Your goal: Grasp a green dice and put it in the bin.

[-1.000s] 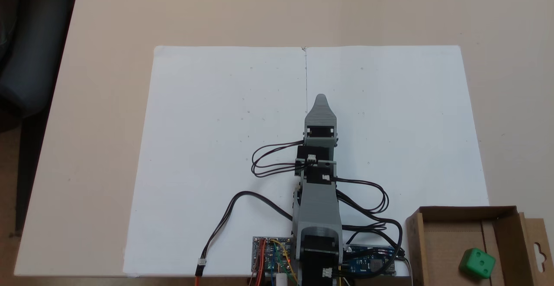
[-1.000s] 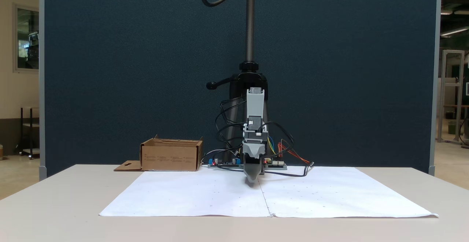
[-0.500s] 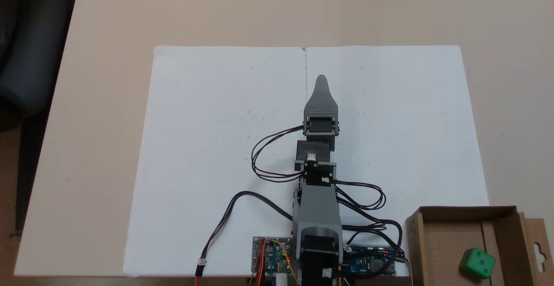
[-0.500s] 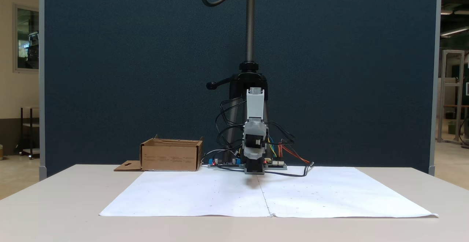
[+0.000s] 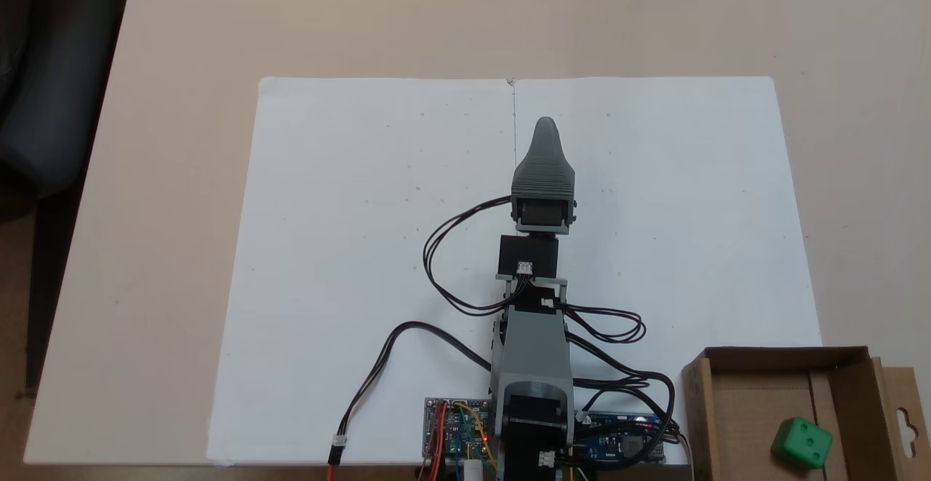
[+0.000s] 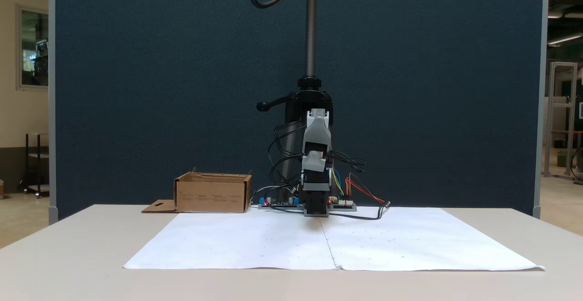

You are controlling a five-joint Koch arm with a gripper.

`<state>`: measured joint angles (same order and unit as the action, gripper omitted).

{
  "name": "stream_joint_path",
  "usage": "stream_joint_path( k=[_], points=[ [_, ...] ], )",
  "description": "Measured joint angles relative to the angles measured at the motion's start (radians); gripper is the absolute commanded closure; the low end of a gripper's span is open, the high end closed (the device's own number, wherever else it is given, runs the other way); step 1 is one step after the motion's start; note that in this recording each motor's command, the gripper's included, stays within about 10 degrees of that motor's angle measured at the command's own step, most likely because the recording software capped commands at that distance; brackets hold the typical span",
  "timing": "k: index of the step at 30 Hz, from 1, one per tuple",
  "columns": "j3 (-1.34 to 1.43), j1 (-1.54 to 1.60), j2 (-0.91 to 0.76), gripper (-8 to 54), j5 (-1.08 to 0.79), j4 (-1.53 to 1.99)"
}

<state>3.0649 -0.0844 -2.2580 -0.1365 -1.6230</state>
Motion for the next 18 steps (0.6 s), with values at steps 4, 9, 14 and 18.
stream_joint_path(
  k=[4,9,14,18],
  points=[
    [0.000,0.035,0.000,3.3,0.000,-0.014],
    [0.000,0.166,-0.002,3.2,0.000,-0.014],
    [0.000,0.164,0.000,3.2,0.000,-0.015],
    [0.000,0.095,0.000,3.0,0.000,-0.014]
  ],
)
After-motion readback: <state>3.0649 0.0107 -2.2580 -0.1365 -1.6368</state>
